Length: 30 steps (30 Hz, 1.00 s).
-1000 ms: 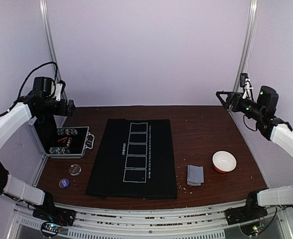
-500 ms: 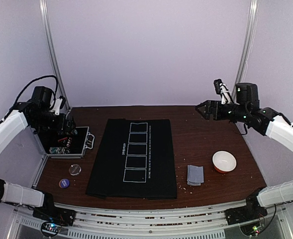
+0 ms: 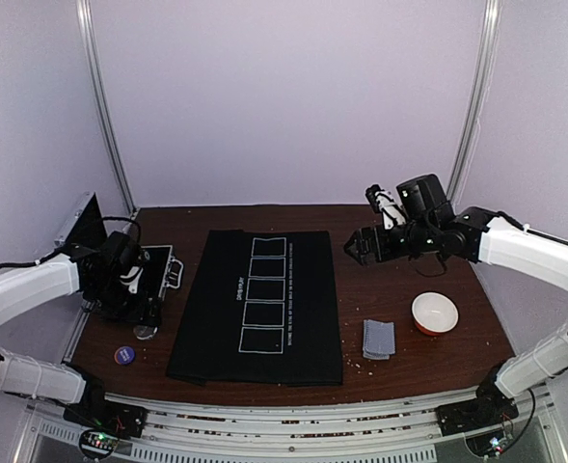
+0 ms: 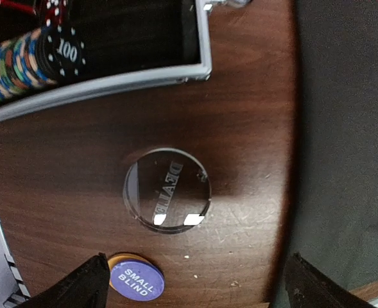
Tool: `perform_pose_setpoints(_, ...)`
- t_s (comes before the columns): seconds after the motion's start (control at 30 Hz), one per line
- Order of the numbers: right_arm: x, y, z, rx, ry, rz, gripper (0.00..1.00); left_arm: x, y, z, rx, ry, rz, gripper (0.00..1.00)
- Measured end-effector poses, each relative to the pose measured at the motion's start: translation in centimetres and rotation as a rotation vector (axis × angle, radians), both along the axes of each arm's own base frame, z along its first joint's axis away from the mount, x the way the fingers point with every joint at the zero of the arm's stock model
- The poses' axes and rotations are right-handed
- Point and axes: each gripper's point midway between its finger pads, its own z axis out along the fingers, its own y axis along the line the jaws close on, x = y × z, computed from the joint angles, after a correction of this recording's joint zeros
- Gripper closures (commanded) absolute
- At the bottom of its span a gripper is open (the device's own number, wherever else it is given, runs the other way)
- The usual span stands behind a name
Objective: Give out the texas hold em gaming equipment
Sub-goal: Pick up the dealer button from the corner of the board.
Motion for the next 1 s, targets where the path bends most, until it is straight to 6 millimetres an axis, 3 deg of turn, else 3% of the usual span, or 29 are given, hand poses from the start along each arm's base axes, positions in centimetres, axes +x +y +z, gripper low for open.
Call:
perform_pose_setpoints(0.07, 0.1, 0.4, -0.4, -0.014, 0.009, 0.003, 0.02, -0.5, 0.3, -1.4, 0.015, 0.046, 0.03, 0.02)
perform_pose_setpoints(0.37, 0.0, 0.9, -0.7, -0.046, 0.008, 0.009, 0.01, 0.4, 0.7, -6.1, 0.043, 0.097, 0.156, 0.02)
perform_pose_setpoints(0.5, 0.0, 0.8, -0.8, -0.054, 0.009, 0.008, 0.0, 0.5, 0.8, -6.9, 0.039, 0.087, 0.197, 0.03)
perform_pose_setpoints(1.0, 0.6, 1.0, -1.2, -0.091, 0.015, 0.012, 0.0, 2.0, 0.9, -7.2, 0.03, 0.025, 0.252, 0.47)
